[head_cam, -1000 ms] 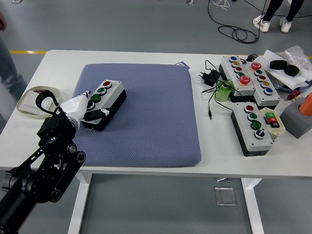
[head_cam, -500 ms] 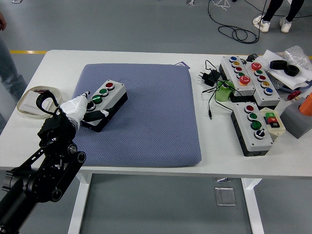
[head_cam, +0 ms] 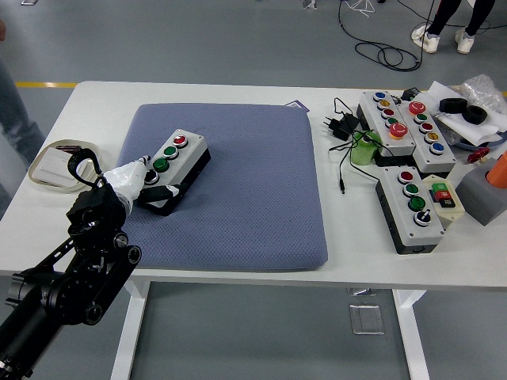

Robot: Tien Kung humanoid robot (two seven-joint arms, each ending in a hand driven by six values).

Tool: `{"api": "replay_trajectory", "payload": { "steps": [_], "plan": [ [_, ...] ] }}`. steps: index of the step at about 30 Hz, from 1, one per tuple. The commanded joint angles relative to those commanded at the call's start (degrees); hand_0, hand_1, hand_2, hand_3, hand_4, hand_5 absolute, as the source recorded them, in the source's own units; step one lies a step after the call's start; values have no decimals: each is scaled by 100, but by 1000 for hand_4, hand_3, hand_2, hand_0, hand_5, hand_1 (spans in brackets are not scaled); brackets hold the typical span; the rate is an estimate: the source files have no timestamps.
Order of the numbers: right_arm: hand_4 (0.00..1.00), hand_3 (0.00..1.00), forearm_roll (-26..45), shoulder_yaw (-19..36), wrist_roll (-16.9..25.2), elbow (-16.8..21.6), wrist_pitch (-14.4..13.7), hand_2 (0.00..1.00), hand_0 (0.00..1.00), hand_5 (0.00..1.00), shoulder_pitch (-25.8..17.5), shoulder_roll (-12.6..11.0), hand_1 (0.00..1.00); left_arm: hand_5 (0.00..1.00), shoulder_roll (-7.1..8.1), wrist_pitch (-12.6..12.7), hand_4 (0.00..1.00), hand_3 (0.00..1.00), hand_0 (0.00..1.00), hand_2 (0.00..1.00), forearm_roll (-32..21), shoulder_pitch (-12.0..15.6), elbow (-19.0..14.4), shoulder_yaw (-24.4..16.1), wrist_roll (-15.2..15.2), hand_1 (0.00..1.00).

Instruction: Pick up the button,place it on the desk,press the button,press the button

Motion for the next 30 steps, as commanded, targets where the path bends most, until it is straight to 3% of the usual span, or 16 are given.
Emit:
{"api": "replay_trajectory", "payload": {
  "steps": [4,5,10,11,16,17,22,23,28,29,30],
  "plan": [
    [372,580,9,-9,0,0,1,663,647,235,-1,-3,634,883,15,-33,985,955,661,940,0,-46,33,21,6,826],
    [372,581,8,-10,-1,0,2,662,646,236,-2,-4,634,869,17,-34,969,899,591,860,0,-56,41,27,8,735],
    [372,581,3,-10,-3,0,5,662,646,236,-5,-6,634,869,16,45,969,899,591,860,0,-96,79,58,25,735],
    [372,580,-2,-8,-4,0,7,662,645,236,-4,-7,633,763,16,60,894,706,348,611,0,-107,93,67,30,508],
    [372,580,17,-19,-3,0,3,662,645,236,1,-8,633,763,28,94,894,706,348,611,0,-153,162,111,64,508],
    [372,581,22,-22,-2,0,2,662,646,235,2,-9,634,704,30,102,864,577,231,515,0,-159,174,115,67,396],
    [372,581,12,-12,-4,0,2,662,646,235,4,-11,634,704,45,189,864,577,231,515,0,-178,250,148,50,396],
    [373,580,11,-12,-4,0,2,662,646,235,4,-11,634,513,45,191,667,449,244,371,0,-178,252,148,49,318],
    [373,580,1,-4,-5,0,2,662,646,235,3,-14,634,513,36,361,667,449,244,371,0,-171,360,133,-35,318],
    [373,581,1,-4,-5,0,2,662,646,234,2,-14,634,200,32,407,567,349,267,275,0,-171,383,125,-47,253],
    [373,581,1,-4,-5,0,2,662,646,234,1,-14,634,200,29,431,567,349,267,275,0,-171,395,120,-53,253]
  ]
}}
